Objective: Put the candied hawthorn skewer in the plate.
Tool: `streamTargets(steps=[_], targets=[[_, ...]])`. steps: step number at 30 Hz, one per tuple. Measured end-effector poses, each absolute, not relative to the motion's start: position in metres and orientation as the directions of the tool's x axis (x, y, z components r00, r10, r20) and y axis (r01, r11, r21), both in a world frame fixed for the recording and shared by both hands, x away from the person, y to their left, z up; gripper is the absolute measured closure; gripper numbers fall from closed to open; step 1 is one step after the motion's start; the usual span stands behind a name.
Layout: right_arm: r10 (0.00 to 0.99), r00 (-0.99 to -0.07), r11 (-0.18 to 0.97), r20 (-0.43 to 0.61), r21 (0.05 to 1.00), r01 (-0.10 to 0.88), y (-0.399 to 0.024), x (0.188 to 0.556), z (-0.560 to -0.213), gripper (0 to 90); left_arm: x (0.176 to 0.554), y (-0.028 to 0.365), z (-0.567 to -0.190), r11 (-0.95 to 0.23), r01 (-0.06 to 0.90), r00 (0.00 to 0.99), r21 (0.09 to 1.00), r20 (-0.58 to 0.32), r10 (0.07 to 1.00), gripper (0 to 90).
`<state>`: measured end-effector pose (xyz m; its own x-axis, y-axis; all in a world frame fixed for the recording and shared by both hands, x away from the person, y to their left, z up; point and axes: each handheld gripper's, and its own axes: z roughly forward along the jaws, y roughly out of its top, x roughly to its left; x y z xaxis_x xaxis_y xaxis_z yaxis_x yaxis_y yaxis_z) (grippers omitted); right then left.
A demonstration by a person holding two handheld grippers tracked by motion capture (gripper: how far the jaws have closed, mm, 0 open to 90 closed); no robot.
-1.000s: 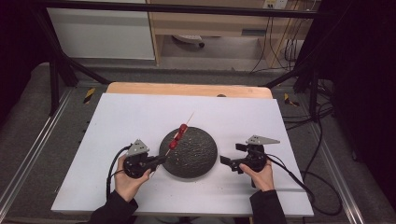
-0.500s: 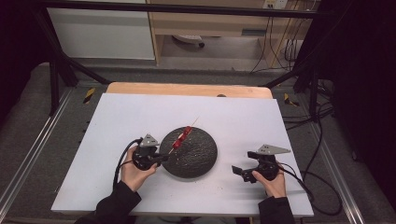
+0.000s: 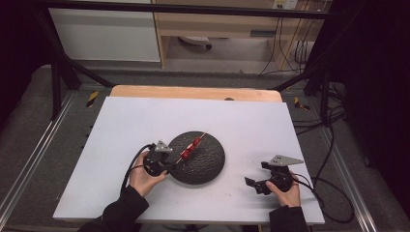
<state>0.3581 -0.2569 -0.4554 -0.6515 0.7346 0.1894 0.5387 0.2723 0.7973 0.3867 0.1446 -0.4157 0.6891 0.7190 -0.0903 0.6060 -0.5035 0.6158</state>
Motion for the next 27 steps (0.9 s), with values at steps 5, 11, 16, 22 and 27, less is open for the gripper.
streamTargets(steps=[5, 11, 16, 22, 27], targets=[[0.735, -0.651, 0.267, 0.19, 0.801, 0.535, -0.259, 0.358, -0.455, 0.9, 0.386, 0.138, -0.418, -0.53, 0.613, 0.691, 0.586, -0.072, 0.719, 88.7], [0.737, -0.646, 0.258, 0.199, 0.801, 0.541, -0.261, 0.357, -0.456, 0.9, 0.386, 0.13, -0.418, -0.556, 0.611, 0.695, 0.563, -0.045, 0.718, 88.7], [0.735, -0.646, 0.25, 0.205, 0.804, 0.539, -0.261, 0.357, -0.456, 1.0, 0.388, 0.126, -0.419, -0.554, 0.611, 0.69, 0.565, -0.037, 0.723, 88.5], [0.738, -0.643, 0.251, 0.203, 0.802, 0.542, -0.261, 0.357, -0.457, 1.0, 0.39, 0.123, -0.42, -0.559, 0.609, 0.69, 0.563, -0.028, 0.723, 88.2], [0.74, -0.642, 0.253, 0.201, 0.802, 0.542, -0.26, 0.358, -0.457, 1.0, 0.389, 0.123, -0.42, -0.559, 0.606, 0.691, 0.566, -0.026, 0.723, 87.8]])
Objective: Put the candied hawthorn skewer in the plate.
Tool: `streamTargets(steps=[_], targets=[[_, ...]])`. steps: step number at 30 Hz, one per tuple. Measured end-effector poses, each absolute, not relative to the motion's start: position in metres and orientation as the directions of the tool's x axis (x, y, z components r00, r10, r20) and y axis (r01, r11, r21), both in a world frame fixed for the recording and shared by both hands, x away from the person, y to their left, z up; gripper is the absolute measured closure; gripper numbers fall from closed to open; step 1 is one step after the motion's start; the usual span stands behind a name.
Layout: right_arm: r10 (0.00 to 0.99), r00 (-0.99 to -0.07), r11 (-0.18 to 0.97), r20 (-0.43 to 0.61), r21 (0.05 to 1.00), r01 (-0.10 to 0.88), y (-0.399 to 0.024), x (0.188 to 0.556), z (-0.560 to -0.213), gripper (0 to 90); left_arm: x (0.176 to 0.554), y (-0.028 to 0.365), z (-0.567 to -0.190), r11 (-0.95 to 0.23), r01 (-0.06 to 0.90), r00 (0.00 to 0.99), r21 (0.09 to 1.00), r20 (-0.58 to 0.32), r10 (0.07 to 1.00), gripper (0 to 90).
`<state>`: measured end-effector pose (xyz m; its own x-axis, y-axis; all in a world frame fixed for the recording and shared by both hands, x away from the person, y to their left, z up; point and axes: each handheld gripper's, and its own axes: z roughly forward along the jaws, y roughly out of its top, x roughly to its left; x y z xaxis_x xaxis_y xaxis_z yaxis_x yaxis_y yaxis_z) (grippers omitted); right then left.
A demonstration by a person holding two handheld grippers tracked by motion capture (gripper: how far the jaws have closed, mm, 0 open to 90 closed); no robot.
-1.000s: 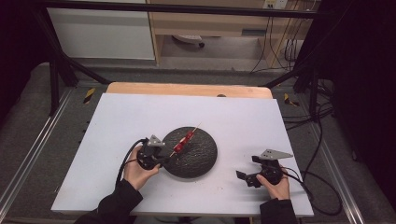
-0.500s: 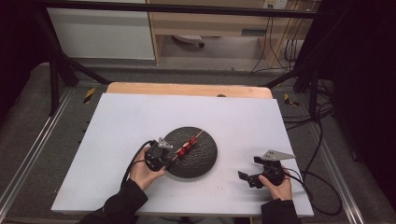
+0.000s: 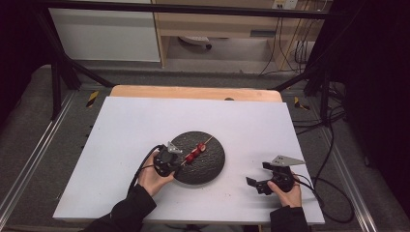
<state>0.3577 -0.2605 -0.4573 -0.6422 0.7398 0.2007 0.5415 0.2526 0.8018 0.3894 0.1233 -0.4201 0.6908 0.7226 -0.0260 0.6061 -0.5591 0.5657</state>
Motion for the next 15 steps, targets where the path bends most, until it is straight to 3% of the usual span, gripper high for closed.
streamTargets(steps=[6, 15], targets=[[0.74, -0.642, 0.252, 0.201, 0.802, 0.541, -0.261, 0.358, -0.457, 1.0, 0.386, 0.131, -0.414, -0.542, 0.579, 0.711, 0.609, -0.053, 0.701, 80.1], [0.737, -0.644, 0.245, 0.204, 0.807, 0.537, -0.261, 0.356, -0.456, 0.6, 0.372, 0.163, -0.41, -0.518, 0.523, 0.743, 0.677, -0.065, 0.666, 42.6]])
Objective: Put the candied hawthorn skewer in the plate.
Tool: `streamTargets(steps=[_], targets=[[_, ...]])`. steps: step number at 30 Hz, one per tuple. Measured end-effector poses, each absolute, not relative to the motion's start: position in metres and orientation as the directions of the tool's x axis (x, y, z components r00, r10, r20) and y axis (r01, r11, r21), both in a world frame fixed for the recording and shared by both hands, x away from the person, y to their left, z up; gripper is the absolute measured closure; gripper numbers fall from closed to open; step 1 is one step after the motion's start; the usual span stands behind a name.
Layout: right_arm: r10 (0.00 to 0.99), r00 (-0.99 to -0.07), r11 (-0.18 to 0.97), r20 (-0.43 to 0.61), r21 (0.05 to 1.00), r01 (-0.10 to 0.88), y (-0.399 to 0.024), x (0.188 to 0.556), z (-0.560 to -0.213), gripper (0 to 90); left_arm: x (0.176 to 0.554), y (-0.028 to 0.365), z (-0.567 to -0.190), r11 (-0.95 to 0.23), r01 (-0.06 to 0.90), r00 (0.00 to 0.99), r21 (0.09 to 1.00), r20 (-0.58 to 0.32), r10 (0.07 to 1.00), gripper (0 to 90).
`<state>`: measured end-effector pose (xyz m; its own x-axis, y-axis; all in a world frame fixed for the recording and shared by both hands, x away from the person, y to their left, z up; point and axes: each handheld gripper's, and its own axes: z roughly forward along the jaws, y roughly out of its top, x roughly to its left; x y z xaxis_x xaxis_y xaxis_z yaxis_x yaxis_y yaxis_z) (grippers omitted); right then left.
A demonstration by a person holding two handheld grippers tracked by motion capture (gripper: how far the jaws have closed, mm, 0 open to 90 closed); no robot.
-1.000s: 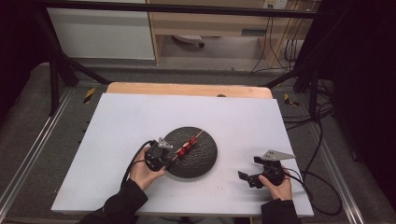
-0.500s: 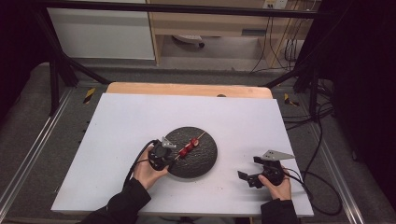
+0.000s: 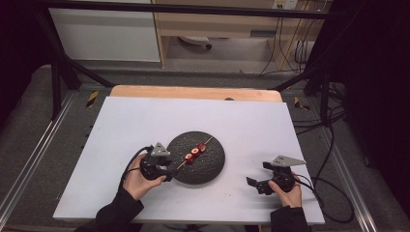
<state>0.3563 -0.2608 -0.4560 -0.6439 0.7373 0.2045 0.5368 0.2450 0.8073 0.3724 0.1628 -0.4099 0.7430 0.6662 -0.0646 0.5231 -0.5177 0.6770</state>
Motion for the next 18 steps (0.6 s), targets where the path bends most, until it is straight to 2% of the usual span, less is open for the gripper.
streamTargets(steps=[8, 13, 18], targets=[[0.738, -0.642, 0.246, 0.205, 0.805, 0.54, -0.261, 0.356, -0.456, 0.6, 0.363, 0.206, -0.416, -0.483, 0.494, 0.739, 0.723, -0.057, 0.671, 18.6], [0.738, -0.642, 0.249, 0.206, 0.802, 0.543, -0.26, 0.357, -0.457, 0.6, 0.358, 0.23, -0.421, -0.452, 0.49, 0.718, 0.745, -0.052, 0.694, 9.8], [0.738, -0.645, 0.258, 0.197, 0.801, 0.54, -0.26, 0.357, -0.457, 0.6, 0.353, 0.249, -0.43, -0.425, 0.488, 0.702, 0.763, -0.054, 0.71, 7.0]])
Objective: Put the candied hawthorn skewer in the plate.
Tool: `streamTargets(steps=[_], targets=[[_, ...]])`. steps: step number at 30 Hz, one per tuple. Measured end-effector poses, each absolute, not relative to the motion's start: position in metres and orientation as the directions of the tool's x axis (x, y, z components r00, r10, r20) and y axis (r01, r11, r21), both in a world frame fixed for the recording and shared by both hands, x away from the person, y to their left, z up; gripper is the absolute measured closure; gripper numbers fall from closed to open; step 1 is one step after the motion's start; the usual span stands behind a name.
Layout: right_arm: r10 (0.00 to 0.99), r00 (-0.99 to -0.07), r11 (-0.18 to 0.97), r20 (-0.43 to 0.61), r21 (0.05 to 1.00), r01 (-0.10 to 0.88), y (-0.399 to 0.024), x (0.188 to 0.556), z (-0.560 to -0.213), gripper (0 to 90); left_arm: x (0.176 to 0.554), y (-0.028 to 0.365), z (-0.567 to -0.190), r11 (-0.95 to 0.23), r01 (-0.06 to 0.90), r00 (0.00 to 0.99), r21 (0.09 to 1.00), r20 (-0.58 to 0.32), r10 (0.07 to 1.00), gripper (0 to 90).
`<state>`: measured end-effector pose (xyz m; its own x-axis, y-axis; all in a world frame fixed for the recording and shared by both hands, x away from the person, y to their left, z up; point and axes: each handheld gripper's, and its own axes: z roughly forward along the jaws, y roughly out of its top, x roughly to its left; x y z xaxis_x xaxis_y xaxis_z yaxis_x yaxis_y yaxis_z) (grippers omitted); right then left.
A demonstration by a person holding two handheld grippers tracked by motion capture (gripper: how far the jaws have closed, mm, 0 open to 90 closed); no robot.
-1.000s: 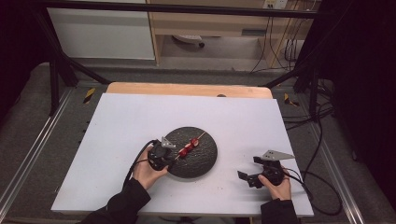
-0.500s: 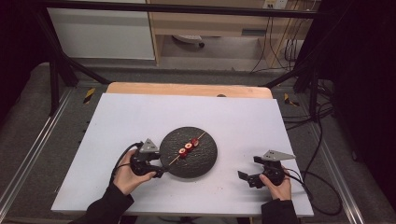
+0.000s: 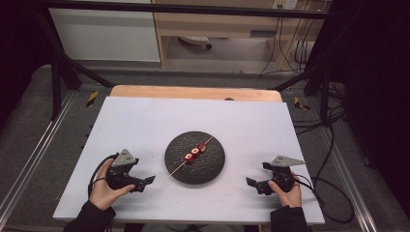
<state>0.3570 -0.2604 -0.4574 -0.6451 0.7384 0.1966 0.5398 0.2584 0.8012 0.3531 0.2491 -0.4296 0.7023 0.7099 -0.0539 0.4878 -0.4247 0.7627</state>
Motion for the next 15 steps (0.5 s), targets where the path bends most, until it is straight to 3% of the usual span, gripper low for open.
streamTargets(steps=[15], targets=[[0.737, -0.646, 0.269, 0.198, 0.791, 0.549, -0.259, 0.356, -0.458, 0.6, 0.344, 0.282, -0.45, -0.366, 0.5, 0.68, 0.785, -0.094, 0.727, 6.9]])
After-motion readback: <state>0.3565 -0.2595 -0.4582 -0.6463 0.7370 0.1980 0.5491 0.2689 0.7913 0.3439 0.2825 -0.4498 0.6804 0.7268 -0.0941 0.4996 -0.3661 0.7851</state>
